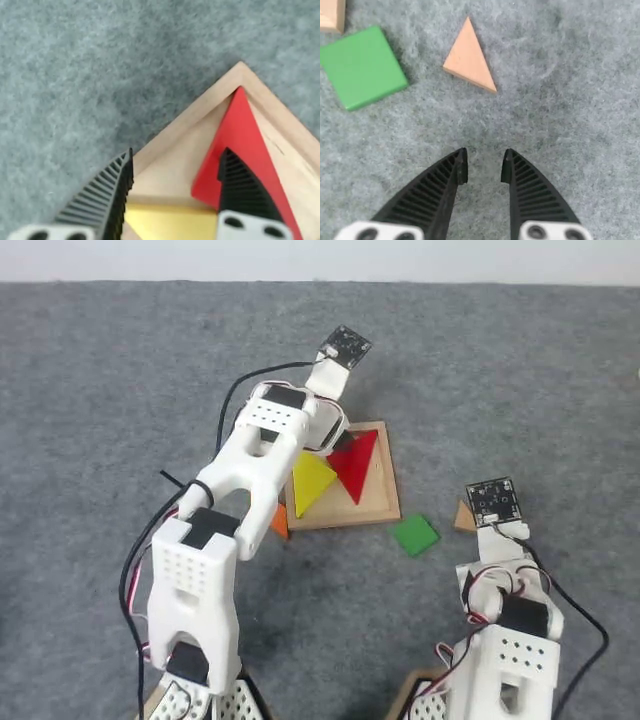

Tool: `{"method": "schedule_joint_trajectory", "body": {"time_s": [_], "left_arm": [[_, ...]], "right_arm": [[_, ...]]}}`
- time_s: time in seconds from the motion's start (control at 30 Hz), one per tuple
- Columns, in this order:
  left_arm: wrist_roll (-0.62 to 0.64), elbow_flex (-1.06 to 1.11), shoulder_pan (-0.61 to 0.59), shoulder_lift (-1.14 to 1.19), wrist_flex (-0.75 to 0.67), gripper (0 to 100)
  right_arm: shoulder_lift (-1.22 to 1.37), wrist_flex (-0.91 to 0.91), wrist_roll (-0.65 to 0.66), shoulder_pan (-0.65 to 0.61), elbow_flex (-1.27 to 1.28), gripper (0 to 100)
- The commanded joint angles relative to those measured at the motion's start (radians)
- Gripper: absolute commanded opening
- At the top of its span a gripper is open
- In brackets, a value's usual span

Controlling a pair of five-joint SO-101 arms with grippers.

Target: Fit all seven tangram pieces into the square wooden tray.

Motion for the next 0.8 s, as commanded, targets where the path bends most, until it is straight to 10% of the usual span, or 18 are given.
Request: {"method": "schedule_joint_trajectory", "body": {"time_s": [0.0,0.77], "left_arm": [[0.069,-0.044,-0.025,-0.072,0.029,26],[0.028,0.084,0.098,-0.158,0.097,25]], "right_arm": [[-0.016,-0.022,-0.014,-0.012,-0.009,13.3],[-0.016,-0.022,-0.014,-0.012,-0.011,13.3]]}}
